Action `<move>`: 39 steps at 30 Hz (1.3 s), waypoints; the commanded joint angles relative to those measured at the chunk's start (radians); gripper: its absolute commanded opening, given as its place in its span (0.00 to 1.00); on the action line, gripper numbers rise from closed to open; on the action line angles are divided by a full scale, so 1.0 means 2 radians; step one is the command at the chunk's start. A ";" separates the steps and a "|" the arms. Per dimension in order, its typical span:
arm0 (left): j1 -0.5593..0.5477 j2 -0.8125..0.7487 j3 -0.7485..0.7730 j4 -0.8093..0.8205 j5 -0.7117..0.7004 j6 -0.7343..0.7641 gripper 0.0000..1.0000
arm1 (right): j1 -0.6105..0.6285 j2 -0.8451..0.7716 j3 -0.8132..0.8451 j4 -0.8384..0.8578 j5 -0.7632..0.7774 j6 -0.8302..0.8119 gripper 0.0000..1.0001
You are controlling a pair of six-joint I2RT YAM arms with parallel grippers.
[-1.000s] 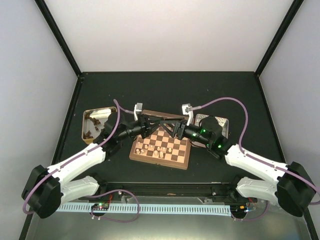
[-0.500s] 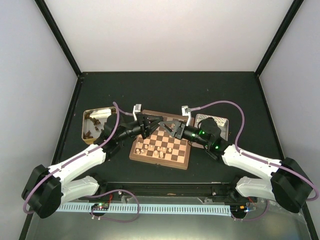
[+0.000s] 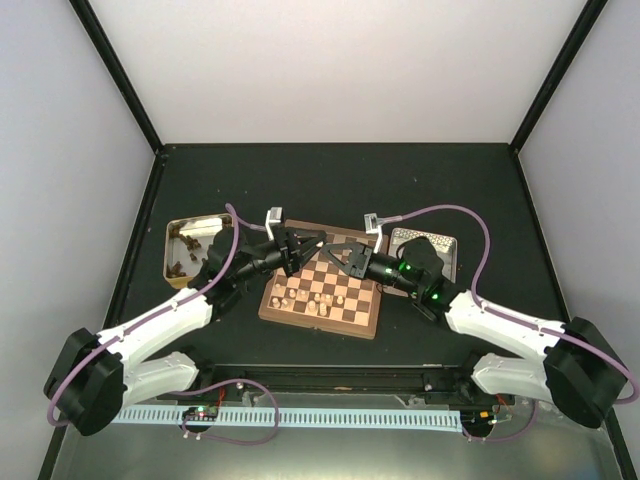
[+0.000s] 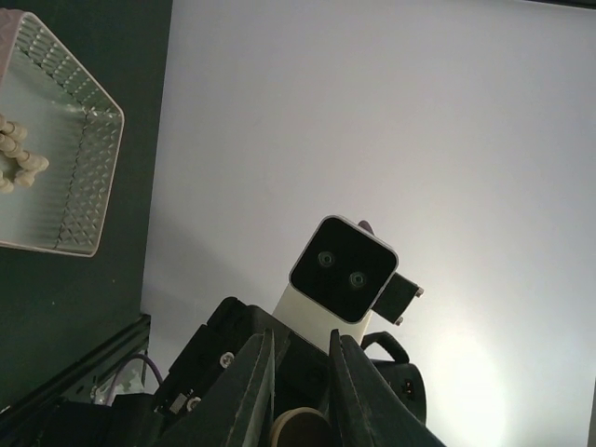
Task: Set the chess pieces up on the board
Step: Place the chess piece on the chessboard.
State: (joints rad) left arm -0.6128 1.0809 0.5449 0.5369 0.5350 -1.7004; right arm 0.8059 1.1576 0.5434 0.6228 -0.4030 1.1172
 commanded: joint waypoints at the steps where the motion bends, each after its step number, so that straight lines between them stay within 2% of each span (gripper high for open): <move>1: -0.003 0.005 -0.002 0.017 -0.005 -0.012 0.08 | 0.003 -0.021 0.002 0.006 -0.003 0.010 0.20; 8: -0.002 0.000 -0.004 0.008 -0.001 -0.006 0.09 | 0.004 -0.020 0.019 -0.015 -0.002 0.006 0.11; 11: -0.003 -0.005 -0.005 -0.003 -0.003 0.002 0.12 | 0.004 -0.020 0.023 -0.024 -0.002 0.006 0.08; 13: -0.003 -0.010 -0.005 -0.016 -0.006 0.015 0.17 | 0.004 -0.022 0.025 -0.036 0.000 0.003 0.04; 16: -0.002 -0.024 -0.002 -0.053 -0.020 0.047 0.33 | 0.004 -0.031 0.028 -0.076 0.005 -0.014 0.01; 19: 0.000 -0.044 0.005 -0.123 -0.046 0.105 0.53 | 0.004 -0.037 0.042 -0.168 0.012 -0.054 0.01; 21: 0.004 -0.062 0.009 -0.183 -0.072 0.155 0.61 | 0.003 -0.040 0.055 -0.253 0.025 -0.094 0.01; 24: 0.009 -0.107 0.012 -0.269 -0.154 0.235 0.68 | 0.003 -0.033 0.084 -0.412 0.064 -0.165 0.01; 29: 0.011 -0.183 0.021 -0.374 -0.267 0.365 0.73 | 0.005 -0.001 0.104 -0.563 0.120 -0.225 0.01; 39: 0.010 -0.280 0.114 -0.576 -0.351 0.570 0.78 | 0.033 0.088 0.173 -0.717 0.187 -0.271 0.01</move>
State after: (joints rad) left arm -0.5968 0.5709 0.6727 -0.3977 -0.0612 -0.7879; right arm 0.8398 1.2732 0.8066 -0.6544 -0.1131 0.6392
